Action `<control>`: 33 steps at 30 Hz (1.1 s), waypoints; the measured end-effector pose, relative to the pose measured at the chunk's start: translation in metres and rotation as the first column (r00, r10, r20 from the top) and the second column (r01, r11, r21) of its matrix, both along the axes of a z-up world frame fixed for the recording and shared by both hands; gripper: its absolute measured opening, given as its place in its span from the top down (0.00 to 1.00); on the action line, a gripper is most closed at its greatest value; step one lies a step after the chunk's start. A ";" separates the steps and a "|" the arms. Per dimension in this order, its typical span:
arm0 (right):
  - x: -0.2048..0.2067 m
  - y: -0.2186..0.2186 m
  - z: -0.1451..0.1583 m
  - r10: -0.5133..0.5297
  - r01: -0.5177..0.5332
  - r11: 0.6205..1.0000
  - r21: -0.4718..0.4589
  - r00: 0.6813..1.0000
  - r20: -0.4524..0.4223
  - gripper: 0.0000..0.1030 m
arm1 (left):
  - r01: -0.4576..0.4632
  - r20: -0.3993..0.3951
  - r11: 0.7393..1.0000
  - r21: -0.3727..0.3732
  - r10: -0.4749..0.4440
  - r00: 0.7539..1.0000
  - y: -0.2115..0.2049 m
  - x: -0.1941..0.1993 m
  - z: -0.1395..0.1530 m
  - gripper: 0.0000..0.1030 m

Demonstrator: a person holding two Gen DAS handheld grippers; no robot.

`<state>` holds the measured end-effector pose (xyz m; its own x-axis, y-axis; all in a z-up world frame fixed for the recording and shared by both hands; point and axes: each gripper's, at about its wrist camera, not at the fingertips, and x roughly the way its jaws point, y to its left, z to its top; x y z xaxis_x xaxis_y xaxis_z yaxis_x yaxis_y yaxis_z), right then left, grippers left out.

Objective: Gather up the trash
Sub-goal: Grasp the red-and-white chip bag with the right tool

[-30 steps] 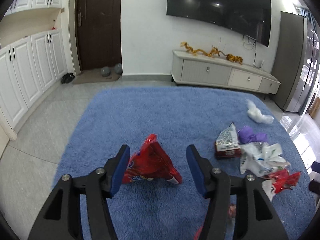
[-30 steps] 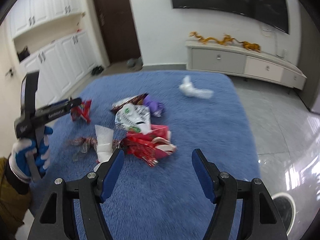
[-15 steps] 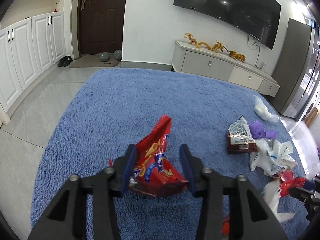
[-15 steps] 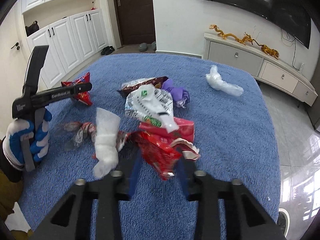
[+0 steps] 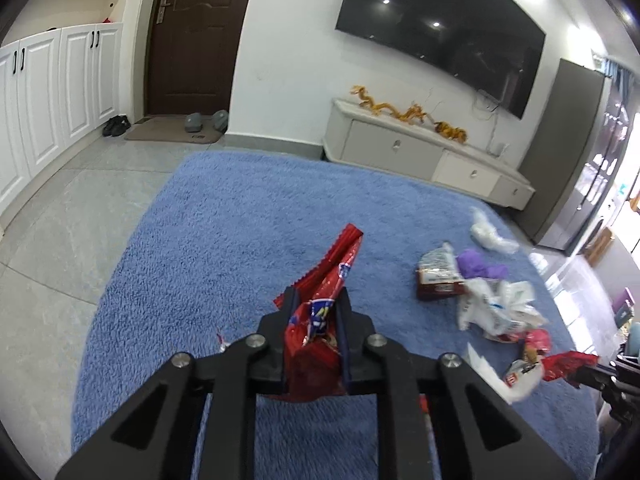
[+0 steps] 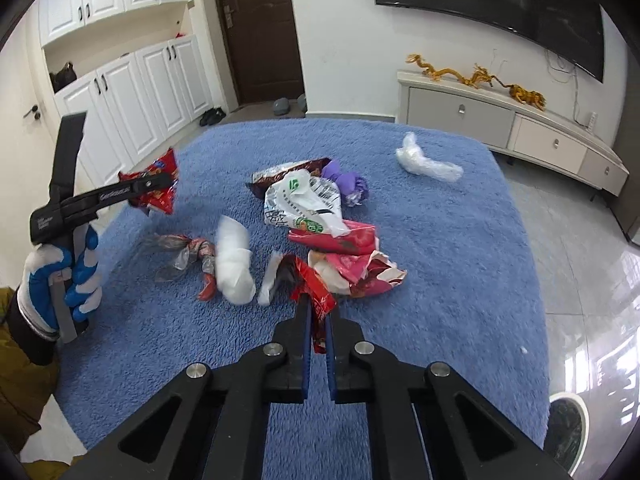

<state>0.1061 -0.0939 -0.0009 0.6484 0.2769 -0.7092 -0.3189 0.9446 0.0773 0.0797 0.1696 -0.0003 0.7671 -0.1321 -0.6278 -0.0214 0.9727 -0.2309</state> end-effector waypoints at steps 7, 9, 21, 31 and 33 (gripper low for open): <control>-0.028 -0.012 0.029 -0.039 0.037 0.999 0.033 0.997 0.070 0.95 | 0.011 0.068 1.000 -0.007 -0.011 0.998 0.003 -0.032 0.032 0.85; -0.035 -0.017 0.036 -0.052 0.049 0.998 0.040 0.994 0.091 0.95 | 0.013 0.089 1.000 -0.004 -0.013 0.996 0.003 -0.041 0.043 0.85; -0.063 -0.037 0.053 -0.097 0.087 0.993 0.081 0.986 0.134 0.95 | 0.062 0.177 0.998 0.009 -0.062 0.982 -0.025 -0.078 0.090 0.85; -0.048 -0.057 0.000 -0.101 0.102 0.993 0.052 0.995 -0.019 0.75 | 0.087 0.133 0.996 0.013 -0.088 0.987 -0.045 -0.076 0.080 0.85; -0.045 -0.060 -0.015 -0.105 0.106 0.994 0.033 0.994 -0.041 0.49 | 0.090 0.124 0.996 0.011 -0.091 0.988 -0.048 -0.074 0.076 0.85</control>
